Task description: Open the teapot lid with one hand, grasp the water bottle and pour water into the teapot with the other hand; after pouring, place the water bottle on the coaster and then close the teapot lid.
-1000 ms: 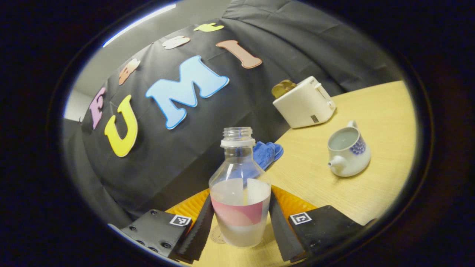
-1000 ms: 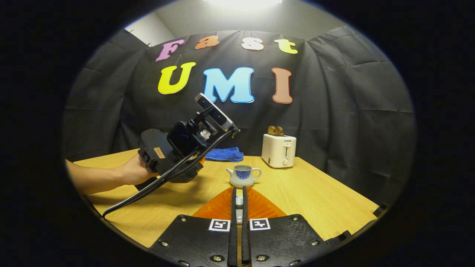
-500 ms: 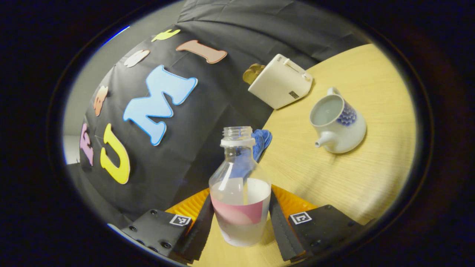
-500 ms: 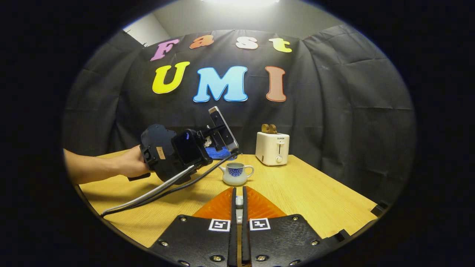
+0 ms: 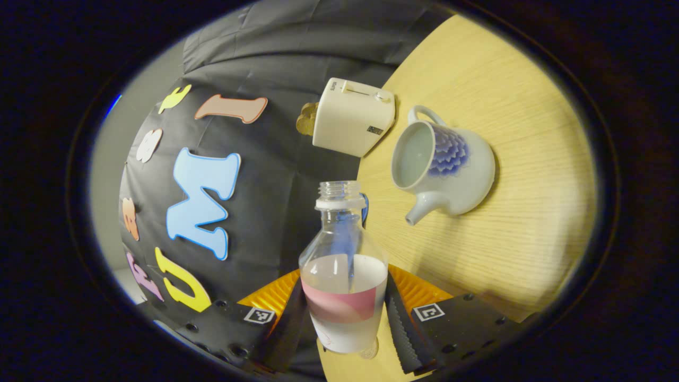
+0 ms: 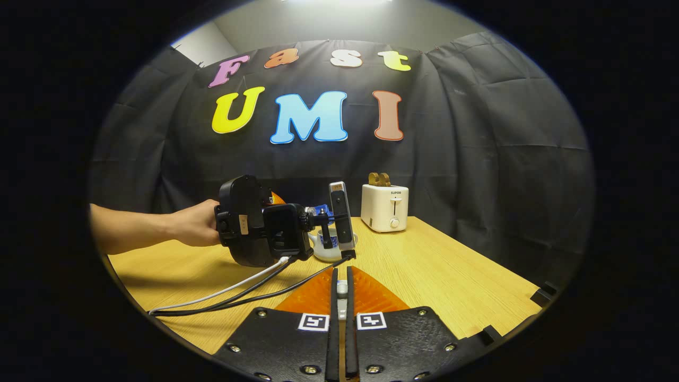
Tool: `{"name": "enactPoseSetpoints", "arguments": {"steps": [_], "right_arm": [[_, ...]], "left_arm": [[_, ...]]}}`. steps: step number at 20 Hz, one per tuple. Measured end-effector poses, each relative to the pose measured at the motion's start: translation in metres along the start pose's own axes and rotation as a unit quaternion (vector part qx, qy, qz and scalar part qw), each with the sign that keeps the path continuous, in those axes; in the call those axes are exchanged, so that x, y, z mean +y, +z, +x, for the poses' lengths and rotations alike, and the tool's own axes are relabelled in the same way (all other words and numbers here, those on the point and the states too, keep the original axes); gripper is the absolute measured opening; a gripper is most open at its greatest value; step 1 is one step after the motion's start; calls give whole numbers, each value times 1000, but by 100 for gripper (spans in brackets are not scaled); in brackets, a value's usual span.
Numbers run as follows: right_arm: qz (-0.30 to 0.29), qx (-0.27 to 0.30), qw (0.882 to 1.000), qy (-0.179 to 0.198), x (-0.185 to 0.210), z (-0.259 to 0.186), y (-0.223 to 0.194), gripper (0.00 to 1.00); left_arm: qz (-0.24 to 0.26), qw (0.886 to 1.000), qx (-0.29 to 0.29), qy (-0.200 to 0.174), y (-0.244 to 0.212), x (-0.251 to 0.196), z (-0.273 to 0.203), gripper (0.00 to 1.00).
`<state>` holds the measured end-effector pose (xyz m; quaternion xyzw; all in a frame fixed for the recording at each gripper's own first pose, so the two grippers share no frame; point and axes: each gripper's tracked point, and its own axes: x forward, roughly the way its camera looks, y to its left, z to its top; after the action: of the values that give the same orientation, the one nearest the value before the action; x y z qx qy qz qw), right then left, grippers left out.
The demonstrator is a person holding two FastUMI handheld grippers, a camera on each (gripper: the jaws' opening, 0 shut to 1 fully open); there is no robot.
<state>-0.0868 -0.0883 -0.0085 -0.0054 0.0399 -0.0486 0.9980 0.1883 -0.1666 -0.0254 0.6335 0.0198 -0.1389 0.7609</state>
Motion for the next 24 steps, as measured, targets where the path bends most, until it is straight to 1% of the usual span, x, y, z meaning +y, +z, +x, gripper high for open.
{"name": "enactPoseSetpoints", "arguments": {"steps": [3,6,8,11,14,19,22,24], "right_arm": [[12,10,1000,2,-1,4,-5,5],[17,14,1000,-1,-4,4,-7,5],[18,14,1000,0,-3,4,-8,5],[20,19,1000,2,-3,4,-11,5],[23,20,1000,1,-5,4,-12,5],[24,20,1000,1,-7,4,-14,5],[30,17,999,6,-6,3,-12,5],[31,17,999,4,-8,4,-13,5]], "left_arm": [[43,999,2,-19,7,-3,7,86],[81,996,8,-30,11,-10,13,86],[105,994,10,-28,11,-10,13,86],[146,989,18,-30,13,-7,8,86],[184,981,36,-41,9,-6,9,86],[221,974,38,-39,12,-4,7,86],[236,969,42,-52,13,-3,8,86],[245,967,44,-51,14,0,7,87]]}}
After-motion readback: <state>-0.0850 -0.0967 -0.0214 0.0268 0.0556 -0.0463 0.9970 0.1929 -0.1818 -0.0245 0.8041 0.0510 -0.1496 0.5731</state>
